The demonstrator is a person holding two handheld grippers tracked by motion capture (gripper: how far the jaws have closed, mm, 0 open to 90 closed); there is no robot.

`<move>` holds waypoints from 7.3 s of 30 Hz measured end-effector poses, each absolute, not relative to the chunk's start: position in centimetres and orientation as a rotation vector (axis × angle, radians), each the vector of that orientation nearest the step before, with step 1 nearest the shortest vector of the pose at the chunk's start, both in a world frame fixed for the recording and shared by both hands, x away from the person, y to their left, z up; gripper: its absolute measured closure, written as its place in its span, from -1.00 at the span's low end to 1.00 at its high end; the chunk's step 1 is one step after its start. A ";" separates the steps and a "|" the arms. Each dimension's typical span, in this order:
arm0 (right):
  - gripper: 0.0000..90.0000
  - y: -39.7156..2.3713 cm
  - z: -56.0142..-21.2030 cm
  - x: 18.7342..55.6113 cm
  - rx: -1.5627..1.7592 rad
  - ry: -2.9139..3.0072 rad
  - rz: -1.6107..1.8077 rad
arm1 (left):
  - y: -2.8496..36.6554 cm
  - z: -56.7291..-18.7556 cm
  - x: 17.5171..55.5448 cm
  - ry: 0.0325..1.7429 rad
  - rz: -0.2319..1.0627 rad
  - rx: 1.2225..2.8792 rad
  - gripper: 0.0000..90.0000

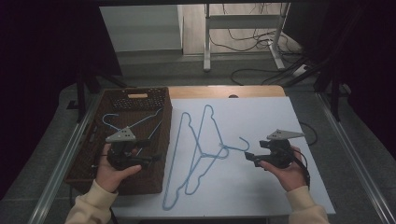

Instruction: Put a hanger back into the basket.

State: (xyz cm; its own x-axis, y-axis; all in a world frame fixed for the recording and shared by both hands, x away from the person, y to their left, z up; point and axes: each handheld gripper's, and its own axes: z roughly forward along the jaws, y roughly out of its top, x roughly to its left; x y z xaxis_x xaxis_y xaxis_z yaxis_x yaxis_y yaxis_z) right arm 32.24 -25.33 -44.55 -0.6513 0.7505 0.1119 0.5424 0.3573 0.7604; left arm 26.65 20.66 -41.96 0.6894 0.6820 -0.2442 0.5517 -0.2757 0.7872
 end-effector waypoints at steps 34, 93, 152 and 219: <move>0.50 -19.6 -45.8 35.1 1.012 2.578 1.056 | 20.1 -42.5 26.5 0.953 0.167 2.001 -0.46; 1.00 -19.8 -49.9 33.9 1.019 2.805 0.574 | 19.3 -42.7 26.1 0.931 0.158 2.033 -0.46; 0.91 -17.3 -47.9 32.5 0.833 2.903 0.521 | 13.0 -42.6 25.2 0.786 0.157 2.159 -0.46; -0.19 -21.1 -42.1 30.8 0.833 2.518 1.259 | 4.4 -49.5 29.1 0.926 0.006 2.239 0.91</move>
State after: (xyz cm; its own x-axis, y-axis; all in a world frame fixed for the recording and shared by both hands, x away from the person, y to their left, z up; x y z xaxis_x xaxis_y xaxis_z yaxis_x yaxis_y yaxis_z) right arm 30.78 -21.08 -42.07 -0.8195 0.5693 0.0654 0.3940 0.4770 0.7857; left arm 29.06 4.36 -49.47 0.7438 0.6209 -0.2474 0.6174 -0.4966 0.6100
